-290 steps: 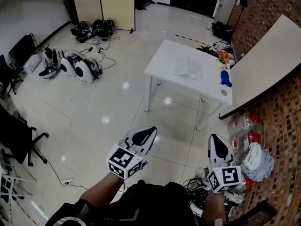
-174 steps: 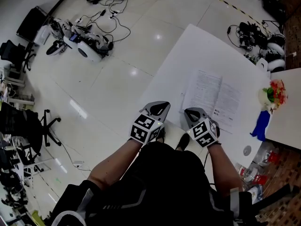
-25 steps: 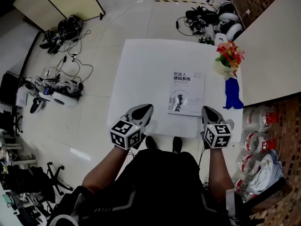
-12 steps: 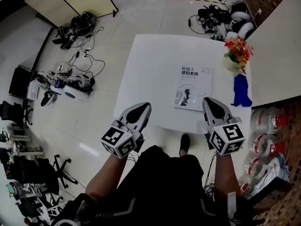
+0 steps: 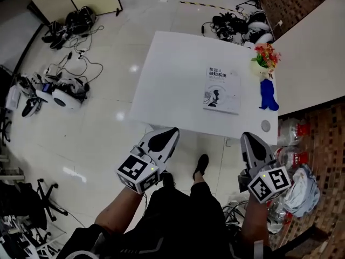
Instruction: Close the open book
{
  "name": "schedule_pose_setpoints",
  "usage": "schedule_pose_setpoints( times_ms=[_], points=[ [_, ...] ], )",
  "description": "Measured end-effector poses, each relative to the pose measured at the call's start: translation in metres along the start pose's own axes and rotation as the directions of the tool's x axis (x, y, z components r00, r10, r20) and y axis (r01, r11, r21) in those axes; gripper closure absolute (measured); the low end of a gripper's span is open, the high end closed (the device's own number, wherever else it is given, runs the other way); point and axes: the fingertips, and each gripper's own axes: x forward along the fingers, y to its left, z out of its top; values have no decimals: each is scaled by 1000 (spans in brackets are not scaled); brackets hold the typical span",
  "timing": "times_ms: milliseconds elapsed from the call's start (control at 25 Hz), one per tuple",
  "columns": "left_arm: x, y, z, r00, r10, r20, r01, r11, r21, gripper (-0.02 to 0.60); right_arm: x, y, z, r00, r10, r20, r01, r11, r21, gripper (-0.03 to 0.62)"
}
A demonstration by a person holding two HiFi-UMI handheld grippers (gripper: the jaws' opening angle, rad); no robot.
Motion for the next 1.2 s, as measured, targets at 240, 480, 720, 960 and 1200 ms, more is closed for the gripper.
schedule_pose_setpoints(
  times_ms=[240,480,720,960,1200],
  points=[
    [-36,-54,4,1000,4,22,-5,999,38,588,-74,25,11,998,-2,58,3,1000,-12,592],
    [-45,-146,0,999,25,47,-31,992,122,588,-158,25,10,991,75,108,-72,997,-29,592],
    [-62,-250,-15,988,126,88,-134,986,99,588,-241,19,-9,976,192,104,-187,981,-58,592],
    [-129,-294,-31,979,184,87,-195,971,137,588,-288,45,-17,965,220,144,-218,975,-34,592],
    [-216,-304,-57,973,186,137,-202,973,112,587,-323,117,-38,974,184,133,-172,980,-98,592]
  ],
)
